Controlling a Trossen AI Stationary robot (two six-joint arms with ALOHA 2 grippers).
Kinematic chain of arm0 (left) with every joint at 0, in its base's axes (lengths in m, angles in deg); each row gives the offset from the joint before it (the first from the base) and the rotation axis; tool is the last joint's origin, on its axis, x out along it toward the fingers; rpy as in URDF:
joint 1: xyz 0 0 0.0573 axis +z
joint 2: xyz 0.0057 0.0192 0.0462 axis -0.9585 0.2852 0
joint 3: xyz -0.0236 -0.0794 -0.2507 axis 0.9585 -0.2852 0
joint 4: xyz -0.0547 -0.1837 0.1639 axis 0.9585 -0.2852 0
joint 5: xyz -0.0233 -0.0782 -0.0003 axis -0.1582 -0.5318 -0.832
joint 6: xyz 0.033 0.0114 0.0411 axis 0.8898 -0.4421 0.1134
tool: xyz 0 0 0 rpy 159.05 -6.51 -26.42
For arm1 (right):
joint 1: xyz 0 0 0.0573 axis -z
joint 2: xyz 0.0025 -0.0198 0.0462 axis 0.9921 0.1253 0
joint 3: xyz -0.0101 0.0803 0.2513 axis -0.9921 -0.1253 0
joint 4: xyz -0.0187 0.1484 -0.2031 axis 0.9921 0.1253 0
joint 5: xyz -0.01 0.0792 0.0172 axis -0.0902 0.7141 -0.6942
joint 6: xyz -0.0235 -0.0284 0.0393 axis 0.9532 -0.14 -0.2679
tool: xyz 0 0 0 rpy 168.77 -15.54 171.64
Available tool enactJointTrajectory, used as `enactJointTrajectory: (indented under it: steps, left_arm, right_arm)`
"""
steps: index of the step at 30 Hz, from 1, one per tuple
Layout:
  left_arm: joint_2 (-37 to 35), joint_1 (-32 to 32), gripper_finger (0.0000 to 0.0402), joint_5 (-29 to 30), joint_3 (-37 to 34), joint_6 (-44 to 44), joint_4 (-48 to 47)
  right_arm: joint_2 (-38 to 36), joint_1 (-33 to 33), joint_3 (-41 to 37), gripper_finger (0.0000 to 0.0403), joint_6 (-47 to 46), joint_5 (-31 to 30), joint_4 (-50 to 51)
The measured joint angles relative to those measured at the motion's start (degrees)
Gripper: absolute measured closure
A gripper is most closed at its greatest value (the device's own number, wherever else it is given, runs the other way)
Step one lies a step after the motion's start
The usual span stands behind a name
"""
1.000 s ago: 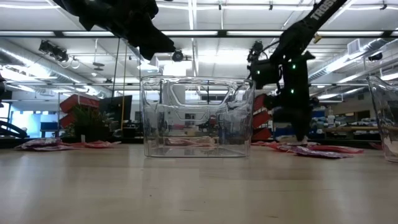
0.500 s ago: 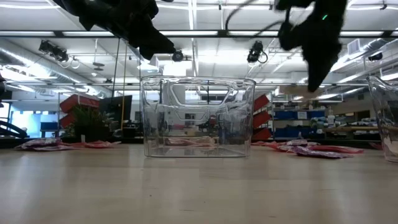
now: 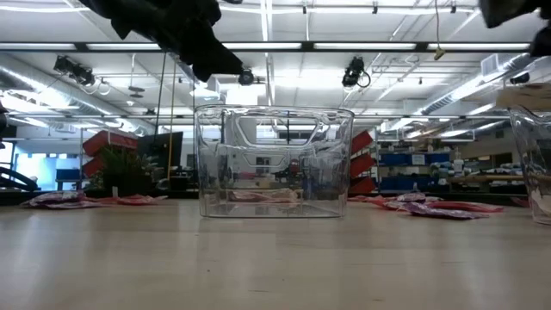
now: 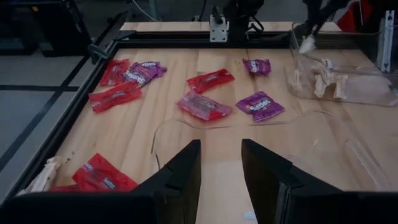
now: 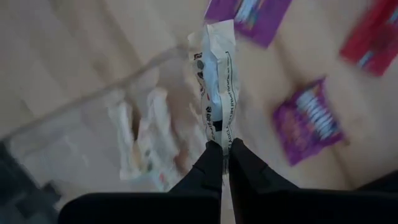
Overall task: Sort candy
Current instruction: Put the white chocolate bar into the right transparent bin
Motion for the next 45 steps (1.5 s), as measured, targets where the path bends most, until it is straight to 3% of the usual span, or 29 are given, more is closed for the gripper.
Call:
enactJointTrajectory:
  steps: [10, 21, 29, 35, 45]
  left_arm:
    - [5.6, 3.8, 0.0285, 1.19, 9.57, 4.19, -10.41]
    - [19.13, 13.5, 0.0303, -2.35, 23.31, 9.73, -20.69]
    - [32.48, 19.19, 0.0336, -2.34, 38.44, 13.59, -32.15]
    - [40.07, 21.45, 0.0346, -2.43, 46.06, 15.96, -36.34]
    - [45.61, 24.71, 0.0378, -3.13, 49.34, 20.33, -35.57]
  right_arm:
    - [7.25, -5.45, 0.0, 0.0394, -1.07, 3.64, -1.79]
    - [15.53, -5.63, 0.0, 0.0389, 3.24, 9.09, -2.96]
    - [12.23, -5.57, -0.02, 0.0321, -1.65, 9.54, -8.11]
    - [8.32, -5.6, -0.02, 0.0259, -6.82, 8.77, -8.73]
    - [0.11, -4.51, -0.02, 0.0189, -5.19, -4.94, -10.26]
